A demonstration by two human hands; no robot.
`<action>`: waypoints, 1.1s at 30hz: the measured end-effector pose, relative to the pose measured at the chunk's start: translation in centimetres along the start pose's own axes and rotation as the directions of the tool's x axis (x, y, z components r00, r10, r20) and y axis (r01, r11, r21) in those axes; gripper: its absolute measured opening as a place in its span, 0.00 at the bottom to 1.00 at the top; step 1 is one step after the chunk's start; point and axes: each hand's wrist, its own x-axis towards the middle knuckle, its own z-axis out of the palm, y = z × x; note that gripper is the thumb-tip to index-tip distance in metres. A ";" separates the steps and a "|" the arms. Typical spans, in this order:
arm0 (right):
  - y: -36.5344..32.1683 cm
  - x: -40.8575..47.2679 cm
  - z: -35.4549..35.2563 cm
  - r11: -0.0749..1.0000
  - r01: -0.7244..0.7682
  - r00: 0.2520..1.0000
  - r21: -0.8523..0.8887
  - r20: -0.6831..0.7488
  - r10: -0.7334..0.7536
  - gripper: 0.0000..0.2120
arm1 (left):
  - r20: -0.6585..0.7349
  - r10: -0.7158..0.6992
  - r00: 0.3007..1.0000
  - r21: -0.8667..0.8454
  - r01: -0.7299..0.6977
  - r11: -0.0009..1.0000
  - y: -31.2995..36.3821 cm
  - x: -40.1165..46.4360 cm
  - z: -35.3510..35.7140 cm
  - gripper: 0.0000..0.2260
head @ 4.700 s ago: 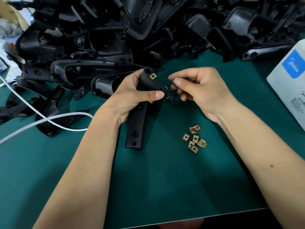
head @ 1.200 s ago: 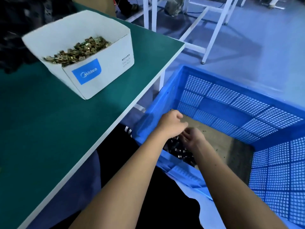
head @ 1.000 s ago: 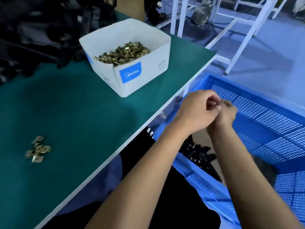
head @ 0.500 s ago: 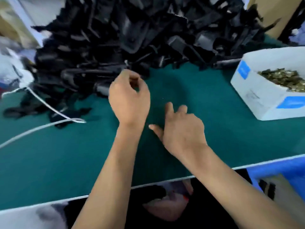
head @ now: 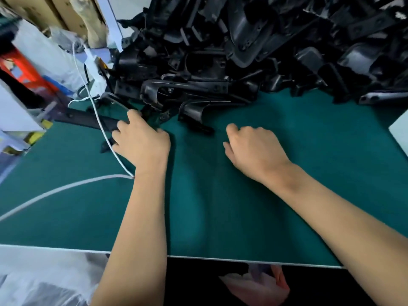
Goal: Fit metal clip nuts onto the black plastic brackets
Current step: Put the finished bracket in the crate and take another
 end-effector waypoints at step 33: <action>10.1 -0.5 0.2 -0.041 -0.298 0.879 0.954 0.291 0.378 0.08 | 0.594 0.585 0.552 -0.723 0.685 0.088 9.2 -5.6 5.4 0.20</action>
